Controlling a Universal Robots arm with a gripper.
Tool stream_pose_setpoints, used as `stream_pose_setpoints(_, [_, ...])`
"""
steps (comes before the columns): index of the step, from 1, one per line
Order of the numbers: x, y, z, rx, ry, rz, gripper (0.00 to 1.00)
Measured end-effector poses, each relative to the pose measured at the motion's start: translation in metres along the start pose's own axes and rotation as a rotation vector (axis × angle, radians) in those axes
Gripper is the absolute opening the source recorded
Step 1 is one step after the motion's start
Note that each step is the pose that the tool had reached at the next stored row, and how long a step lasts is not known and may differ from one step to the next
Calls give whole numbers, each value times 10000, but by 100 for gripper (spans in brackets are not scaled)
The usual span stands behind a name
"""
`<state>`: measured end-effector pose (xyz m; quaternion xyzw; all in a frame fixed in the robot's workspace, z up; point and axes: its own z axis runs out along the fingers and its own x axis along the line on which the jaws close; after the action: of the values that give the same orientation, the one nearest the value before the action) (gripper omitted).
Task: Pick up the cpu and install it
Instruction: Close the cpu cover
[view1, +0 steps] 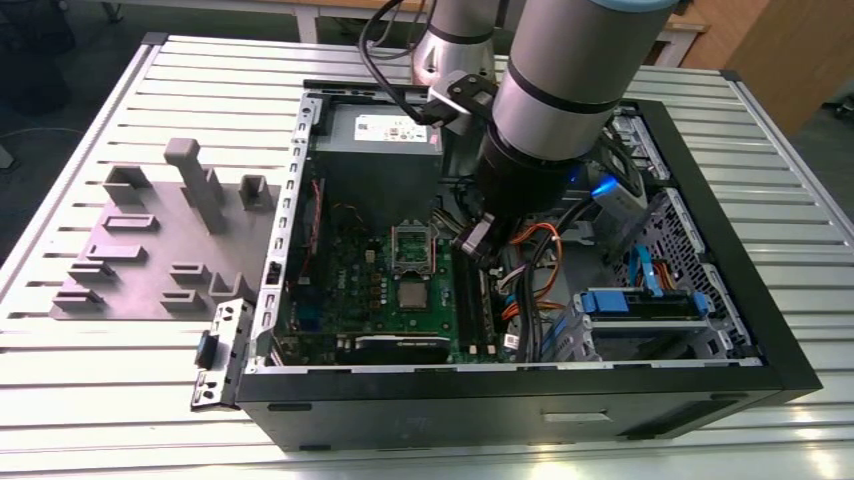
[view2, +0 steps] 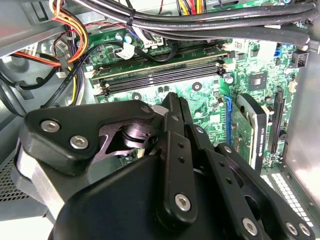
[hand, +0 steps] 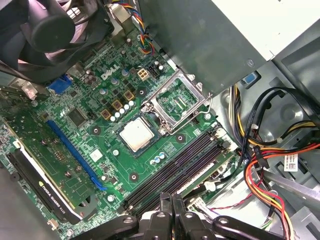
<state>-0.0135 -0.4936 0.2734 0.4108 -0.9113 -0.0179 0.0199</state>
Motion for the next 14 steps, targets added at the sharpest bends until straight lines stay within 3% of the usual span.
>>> stream_pose_setpoints(3, [0,0,0,0,1,-17,15])
stream_pose_setpoints(6, [0,0,-1,6,15,-271,15])
stream_pose_setpoints(14, [0,0,0,33,74,-1505,15])
